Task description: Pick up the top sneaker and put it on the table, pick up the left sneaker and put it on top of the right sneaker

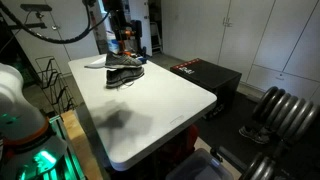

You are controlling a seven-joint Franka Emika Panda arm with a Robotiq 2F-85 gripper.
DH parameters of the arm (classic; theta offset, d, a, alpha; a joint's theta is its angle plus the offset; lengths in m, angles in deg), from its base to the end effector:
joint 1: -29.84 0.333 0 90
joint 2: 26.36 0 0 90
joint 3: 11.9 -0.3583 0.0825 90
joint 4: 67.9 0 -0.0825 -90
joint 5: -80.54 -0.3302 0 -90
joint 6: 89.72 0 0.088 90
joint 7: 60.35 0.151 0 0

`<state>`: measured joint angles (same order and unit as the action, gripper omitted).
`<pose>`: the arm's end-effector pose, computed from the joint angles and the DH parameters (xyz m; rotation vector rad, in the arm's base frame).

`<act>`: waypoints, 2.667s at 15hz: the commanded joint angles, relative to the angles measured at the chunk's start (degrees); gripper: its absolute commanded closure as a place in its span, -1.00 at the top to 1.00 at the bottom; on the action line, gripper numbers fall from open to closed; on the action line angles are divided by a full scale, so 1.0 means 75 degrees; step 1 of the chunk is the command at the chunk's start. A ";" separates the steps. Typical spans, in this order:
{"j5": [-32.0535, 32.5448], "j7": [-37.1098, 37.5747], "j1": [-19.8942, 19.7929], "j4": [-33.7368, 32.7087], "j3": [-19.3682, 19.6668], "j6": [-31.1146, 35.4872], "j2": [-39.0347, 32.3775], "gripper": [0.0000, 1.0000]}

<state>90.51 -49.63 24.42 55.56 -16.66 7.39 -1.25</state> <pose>0.3463 -0.0222 0.5756 2.9204 -0.2683 -0.0086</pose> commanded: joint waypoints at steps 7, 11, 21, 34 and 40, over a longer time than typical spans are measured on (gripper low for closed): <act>0.0052 0.0051 0.0160 -0.0019 0.0126 -0.0026 -0.0012 1.00; 0.0052 0.0051 0.0160 -0.0019 0.0126 -0.0026 -0.0012 1.00; -0.2141 -0.1385 0.1410 -0.1399 0.0070 0.1994 -0.2267 1.00; -0.2220 -0.1683 0.1560 -0.1871 -0.0155 0.0929 -0.3052 1.00; -0.2258 -0.1472 0.1565 -0.1754 -0.0192 0.0603 -0.3187 1.00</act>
<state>74.00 -61.36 35.99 41.80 -17.85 10.65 -24.61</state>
